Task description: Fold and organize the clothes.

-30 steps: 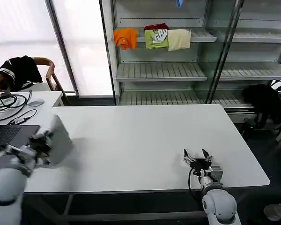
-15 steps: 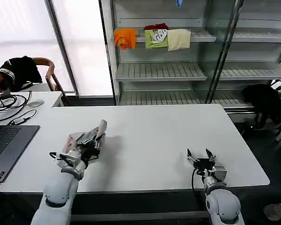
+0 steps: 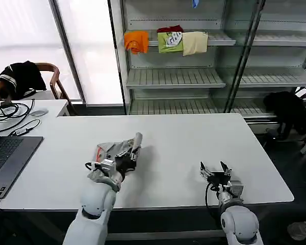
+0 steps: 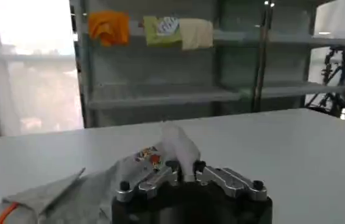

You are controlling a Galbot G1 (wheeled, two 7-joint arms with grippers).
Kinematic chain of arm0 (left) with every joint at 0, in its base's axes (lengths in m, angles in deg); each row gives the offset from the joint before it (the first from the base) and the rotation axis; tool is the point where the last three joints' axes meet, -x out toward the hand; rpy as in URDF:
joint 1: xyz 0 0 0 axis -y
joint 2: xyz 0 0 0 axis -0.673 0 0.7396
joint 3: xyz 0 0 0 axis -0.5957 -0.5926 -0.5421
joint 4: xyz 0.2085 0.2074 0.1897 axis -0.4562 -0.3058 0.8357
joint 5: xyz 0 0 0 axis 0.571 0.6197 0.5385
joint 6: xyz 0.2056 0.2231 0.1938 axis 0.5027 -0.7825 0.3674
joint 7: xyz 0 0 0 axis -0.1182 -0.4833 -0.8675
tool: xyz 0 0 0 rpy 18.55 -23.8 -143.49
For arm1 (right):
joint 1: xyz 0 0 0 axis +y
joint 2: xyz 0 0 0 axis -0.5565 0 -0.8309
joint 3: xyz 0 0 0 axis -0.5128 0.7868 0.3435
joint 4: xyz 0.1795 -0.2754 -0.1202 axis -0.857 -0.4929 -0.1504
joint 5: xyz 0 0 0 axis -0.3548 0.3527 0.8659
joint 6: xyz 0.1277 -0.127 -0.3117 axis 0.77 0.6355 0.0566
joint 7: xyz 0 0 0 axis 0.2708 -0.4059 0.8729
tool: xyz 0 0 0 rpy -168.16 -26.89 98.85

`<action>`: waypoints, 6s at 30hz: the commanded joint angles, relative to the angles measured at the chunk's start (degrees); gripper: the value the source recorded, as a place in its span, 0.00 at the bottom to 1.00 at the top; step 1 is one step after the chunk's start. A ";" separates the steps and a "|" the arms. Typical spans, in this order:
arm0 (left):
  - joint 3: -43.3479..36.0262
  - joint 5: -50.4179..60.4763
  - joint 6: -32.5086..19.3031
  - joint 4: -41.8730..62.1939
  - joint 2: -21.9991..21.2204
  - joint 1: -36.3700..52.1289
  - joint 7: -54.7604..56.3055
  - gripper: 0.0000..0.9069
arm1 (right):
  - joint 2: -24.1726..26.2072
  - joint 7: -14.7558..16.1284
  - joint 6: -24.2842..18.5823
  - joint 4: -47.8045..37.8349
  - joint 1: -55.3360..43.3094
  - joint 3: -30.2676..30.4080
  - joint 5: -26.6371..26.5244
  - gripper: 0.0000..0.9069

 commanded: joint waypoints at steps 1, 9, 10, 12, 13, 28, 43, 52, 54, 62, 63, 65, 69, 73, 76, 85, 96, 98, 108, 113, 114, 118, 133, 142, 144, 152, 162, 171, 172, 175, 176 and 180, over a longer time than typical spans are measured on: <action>-10.52 1.06 2.04 0.62 -5.80 1.72 3.36 1.00 | -0.74 0.19 0.60 0.92 -0.25 0.77 0.83 1.00; -7.59 -0.91 2.08 -6.26 -1.37 3.19 3.33 1.00 | -3.57 2.20 4.20 1.05 -3.28 4.24 -5.54 1.00; -6.47 -1.18 2.08 -6.95 -0.35 3.39 3.19 1.00 | -4.44 2.45 4.79 0.74 -3.89 4.69 -6.63 1.00; -2.55 -1.93 2.05 -8.52 3.16 3.82 2.73 1.00 | -6.52 2.51 6.33 -0.67 -5.95 6.68 -10.57 1.00; -1.05 -2.19 2.04 -8.76 4.30 3.86 2.46 1.00 | -6.87 2.52 7.12 -0.85 -6.11 7.02 -11.61 1.00; 15.27 -7.64 1.58 -8.41 13.11 -1.73 -0.42 1.00 | -12.86 -3.87 8.08 -16.01 -17.14 17.21 -20.55 1.00; 15.82 -7.76 2.00 -7.60 12.16 -1.57 -0.21 1.00 | -12.86 -0.80 8.14 -18.90 -18.80 16.87 -25.03 0.00; 16.91 -7.79 1.92 -7.50 12.16 -2.63 -0.22 1.00 | -12.86 -1.79 8.23 -15.33 -17.24 13.89 -24.83 0.00; 17.10 -8.02 1.79 -7.39 12.17 -2.81 -0.23 1.00 | -11.24 -2.71 8.24 -14.23 -17.35 13.75 -26.36 0.00; 17.61 -8.44 1.79 -6.55 12.28 -2.60 -0.24 1.00 | -1.16 -5.23 8.37 -11.45 -15.75 10.88 -31.16 0.00; 17.58 -8.44 1.79 -6.51 12.25 -2.60 -0.25 1.00 | -0.42 -5.16 8.38 -11.34 -15.50 10.78 -31.25 0.00; 17.51 -8.44 1.79 -6.42 12.15 -2.59 -0.25 1.00 | 1.25 -5.00 8.36 -11.15 -15.15 10.19 -31.35 0.00; 17.46 -8.41 1.82 -6.44 12.08 -2.59 -0.23 1.00 | 4.20 -4.35 8.38 -10.70 -14.64 9.01 -31.66 0.00; 17.67 -8.47 1.88 -6.35 12.09 -2.61 -0.22 1.00 | 6.17 -3.99 8.37 -10.10 -14.26 8.16 -31.97 0.00; 17.87 -8.60 1.88 -6.15 12.07 -2.53 -0.23 1.00 | 6.95 -3.79 8.37 -9.99 -14.05 7.61 -32.06 0.00; 18.35 -9.12 1.91 -5.92 12.16 -2.53 -0.26 1.00 | 7.56 -2.92 8.36 -10.36 -14.29 7.10 -32.08 0.00; 18.89 -9.76 1.89 -5.71 12.42 -2.81 -0.29 1.00 | 9.04 -2.08 8.38 -10.52 -14.15 6.68 -31.57 0.00; 18.83 -9.75 1.88 -5.62 12.37 -2.75 -0.28 1.00 | 8.99 -1.95 8.38 -10.64 -13.85 6.74 -30.85 0.00; 19.02 -10.14 1.80 -5.45 12.23 -2.82 -0.33 1.00 | 4.52 2.65 5.20 -5.33 -10.11 5.81 2.25 1.00; 19.53 -10.35 1.76 -5.32 12.32 -2.90 -0.36 1.00 | 5.99 1.39 4.34 -0.55 -7.81 6.81 16.92 1.00; 19.61 -10.37 1.74 -5.21 12.36 -2.93 -0.36 1.00 | 6.41 0.64 4.34 -0.06 -7.56 6.67 16.84 1.00; 20.27 -10.51 1.42 -4.44 12.35 -3.31 -0.43 1.00 | 8.32 -0.72 8.07 2.19 -6.94 5.32 12.90 1.00; 23.75 -14.76 0.67 -2.75 13.61 -6.90 -0.49 1.00 | 11.55 2.14 8.12 4.59 -5.59 2.79 14.97 1.00; 23.89 -15.02 0.67 -3.81 13.03 -8.21 -0.42 1.00 | 11.84 2.42 8.14 5.49 -4.68 1.98 14.84 1.00; 23.87 -15.00 0.72 -4.09 12.86 -8.39 -0.37 1.00 | 11.75 2.27 8.14 5.31 -4.70 2.00 14.86 1.00; 24.02 -15.03 0.75 -4.47 12.66 -8.88 -0.25 1.00 | 11.60 1.30 8.11 2.46 -4.86 1.19 14.21 1.00; 23.85 -15.61 0.82 -4.42 12.16 -8.23 -0.17 1.00 | 12.28 1.23 7.26 1.11 -4.73 -1.08 9.07 1.00; 23.99 -16.56 0.47 -4.27 11.97 -8.07 -0.16 1.00 | 12.61 1.22 8.02 1.52 -4.45 -1.79 5.38 1.00; 24.00 -16.88 0.34 -4.33 11.96 -8.08 -0.15 1.00 | 12.49 1.10 8.06 1.71 -4.45 -1.73 5.33 1.00; 23.97 -18.00 -0.95 -4.45 11.89 -8.14 -0.08 1.00 | 11.84 -3.03 8.10 1.38 -4.65 -0.66 5.56 1.00; 23.92 -18.35 -1.38 -4.58 11.92 -8.24 -0.05 1.00 | 11.64 -4.49 8.08 1.41 -4.55 -0.35 5.44 1.00; 22.84 -19.44 -4.21 -4.57 11.86 -8.27 1.75 1.00 | 11.55 -6.28 8.07 2.81 -3.09 -0.14 1.47 1.00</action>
